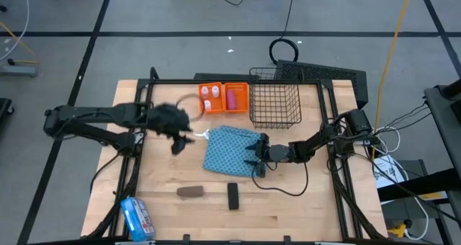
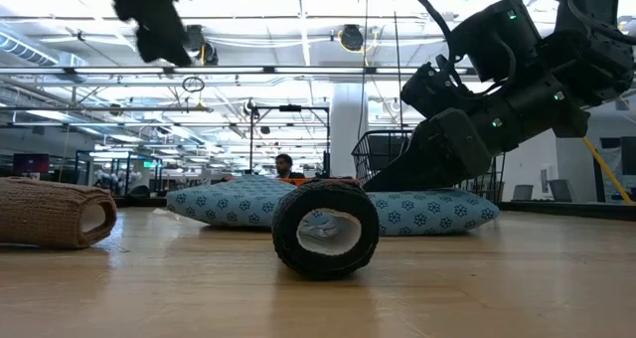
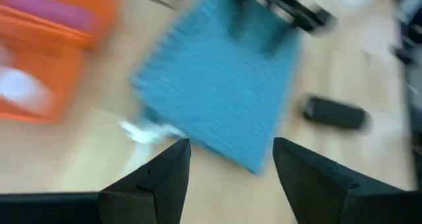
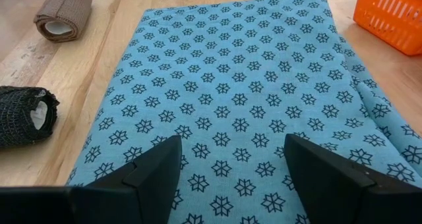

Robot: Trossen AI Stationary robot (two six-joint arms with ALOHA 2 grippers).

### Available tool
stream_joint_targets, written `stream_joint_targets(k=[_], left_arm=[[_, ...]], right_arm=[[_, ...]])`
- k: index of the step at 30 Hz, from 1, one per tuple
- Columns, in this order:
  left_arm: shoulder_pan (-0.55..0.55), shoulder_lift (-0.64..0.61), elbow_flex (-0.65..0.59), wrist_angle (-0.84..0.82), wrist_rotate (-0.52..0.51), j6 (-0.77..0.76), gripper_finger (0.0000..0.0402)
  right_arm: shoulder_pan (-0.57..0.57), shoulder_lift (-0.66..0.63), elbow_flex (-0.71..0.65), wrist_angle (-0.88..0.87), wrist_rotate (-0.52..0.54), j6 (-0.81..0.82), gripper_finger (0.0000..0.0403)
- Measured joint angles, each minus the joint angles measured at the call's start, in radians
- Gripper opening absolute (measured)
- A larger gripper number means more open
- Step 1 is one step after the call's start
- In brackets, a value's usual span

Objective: Pick & Place Medicine items
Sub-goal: Put the brown bandage into the right orange basket

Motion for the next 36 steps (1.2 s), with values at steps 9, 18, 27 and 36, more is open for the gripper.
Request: stream_joint_targets(k=[9, 18, 27, 36], left_arm=[[-0.404, 0.166, 0.001, 0.021, -0.082, -0.215, 0.0223], [-0.573, 0.434, 0.000, 0.034, -0.154, -0.395, 0.0223], [-0.632, 0.653, 0.006, 0.109, -0.046, -0.443, 0.0223], [-0.647, 0.714, 0.004, 0.195, -0.068, -0.412, 0.0223]], right_arm=[[0.000, 0.000, 0.000, -0.001, 0.000, 0.000, 0.0256], [0.000, 0.000, 0.000, -0.003, 0.000, 0.000, 0.0256], [0.002, 0.000, 0.000, -0.009, 0.000, 0.004, 0.0256], [0.002, 0.000, 0.000, -0.025, 0.000, 0.026, 0.0256]])
